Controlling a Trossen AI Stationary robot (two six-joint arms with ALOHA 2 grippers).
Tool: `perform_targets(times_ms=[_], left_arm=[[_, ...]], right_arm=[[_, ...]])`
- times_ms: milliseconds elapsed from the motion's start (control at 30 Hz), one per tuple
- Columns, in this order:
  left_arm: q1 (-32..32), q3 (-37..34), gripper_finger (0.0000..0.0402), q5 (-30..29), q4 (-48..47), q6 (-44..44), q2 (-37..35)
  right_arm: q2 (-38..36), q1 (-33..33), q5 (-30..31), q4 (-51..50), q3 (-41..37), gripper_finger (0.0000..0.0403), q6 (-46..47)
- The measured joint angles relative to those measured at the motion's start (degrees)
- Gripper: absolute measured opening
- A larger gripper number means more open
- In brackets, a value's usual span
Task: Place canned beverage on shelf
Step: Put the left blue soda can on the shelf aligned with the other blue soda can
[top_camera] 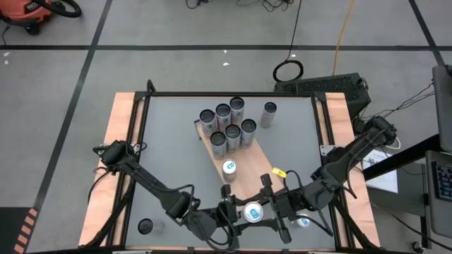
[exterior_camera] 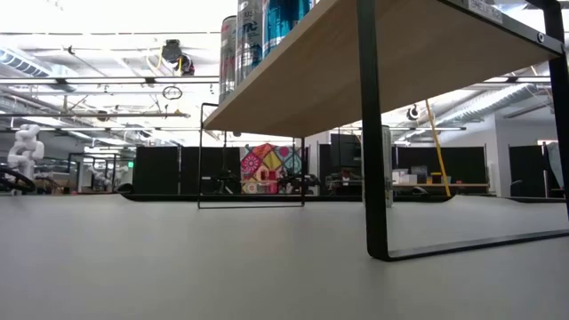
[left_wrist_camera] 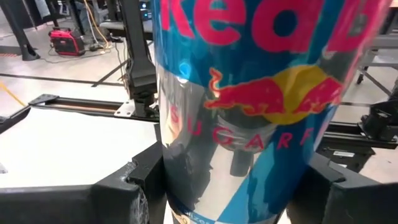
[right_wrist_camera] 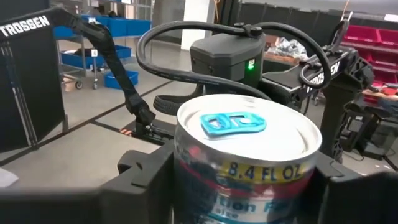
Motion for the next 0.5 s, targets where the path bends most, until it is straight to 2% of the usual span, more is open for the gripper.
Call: perform_targets(times_ms=[233, 500], left_arm=[[-0.15, 0.07, 0.0228, -0.56, -0.70, -0.77, 0.00], [-0.20, 0.11, 0.0228, -0.45, -1.15, -1.31, -0.02]], right_arm=[[-1.69, 0.63, 0.35, -2.28, 0.03, 0.0190, 0.80], [-1.85, 0.94, 0.33, -3.03, 0.03, 0.0208, 0.65]])
